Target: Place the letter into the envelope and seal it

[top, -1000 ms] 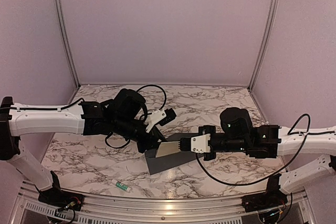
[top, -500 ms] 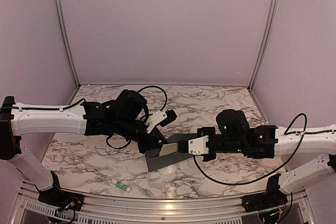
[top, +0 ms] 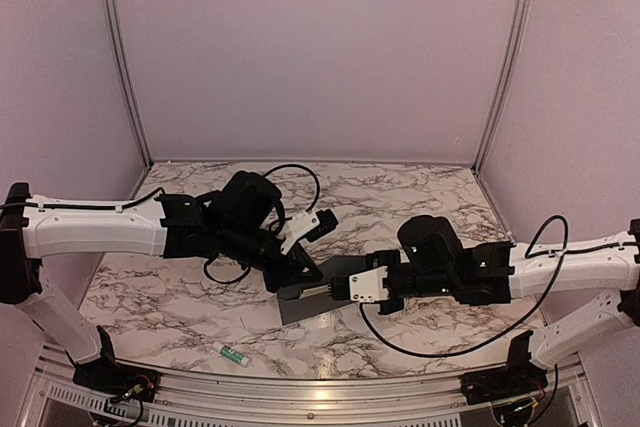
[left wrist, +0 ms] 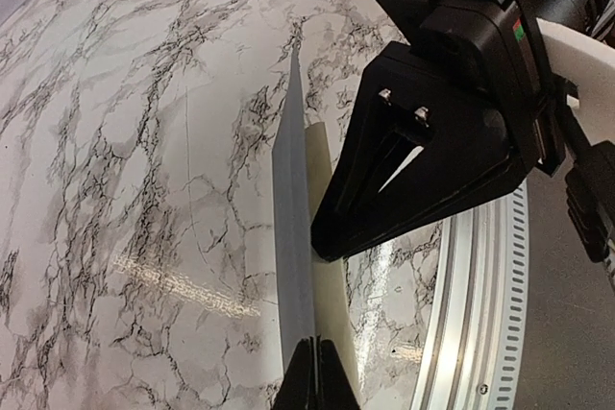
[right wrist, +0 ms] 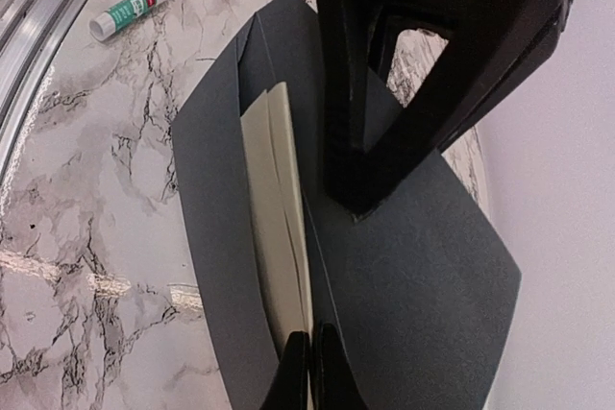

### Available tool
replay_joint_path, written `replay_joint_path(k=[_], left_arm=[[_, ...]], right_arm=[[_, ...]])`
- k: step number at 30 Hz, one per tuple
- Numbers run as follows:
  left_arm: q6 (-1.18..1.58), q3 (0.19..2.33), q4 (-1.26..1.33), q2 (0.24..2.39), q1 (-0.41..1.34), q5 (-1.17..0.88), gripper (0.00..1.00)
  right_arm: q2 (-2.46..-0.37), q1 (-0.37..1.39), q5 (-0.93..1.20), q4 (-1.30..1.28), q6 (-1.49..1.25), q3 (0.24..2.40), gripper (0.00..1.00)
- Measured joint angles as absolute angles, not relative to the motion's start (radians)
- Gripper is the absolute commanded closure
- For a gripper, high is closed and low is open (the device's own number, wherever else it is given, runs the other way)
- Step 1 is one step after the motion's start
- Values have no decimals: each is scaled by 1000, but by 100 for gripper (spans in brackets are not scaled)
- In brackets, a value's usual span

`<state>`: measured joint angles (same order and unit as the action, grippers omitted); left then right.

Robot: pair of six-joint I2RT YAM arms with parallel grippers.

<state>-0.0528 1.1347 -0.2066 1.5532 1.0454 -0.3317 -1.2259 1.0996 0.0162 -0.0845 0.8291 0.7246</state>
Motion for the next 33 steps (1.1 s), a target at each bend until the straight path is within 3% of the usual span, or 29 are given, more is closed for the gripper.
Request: replay_joint_path(k=[29, 33], left_arm=[[-52, 1144, -230, 1579, 1045, -332, 100], [-52, 1144, -232, 1579, 1045, -332, 100]], right_arm=[[-1378, 1124, 25, -83, 797, 763, 100], [-1398, 1128, 46, -82, 796, 775, 94]])
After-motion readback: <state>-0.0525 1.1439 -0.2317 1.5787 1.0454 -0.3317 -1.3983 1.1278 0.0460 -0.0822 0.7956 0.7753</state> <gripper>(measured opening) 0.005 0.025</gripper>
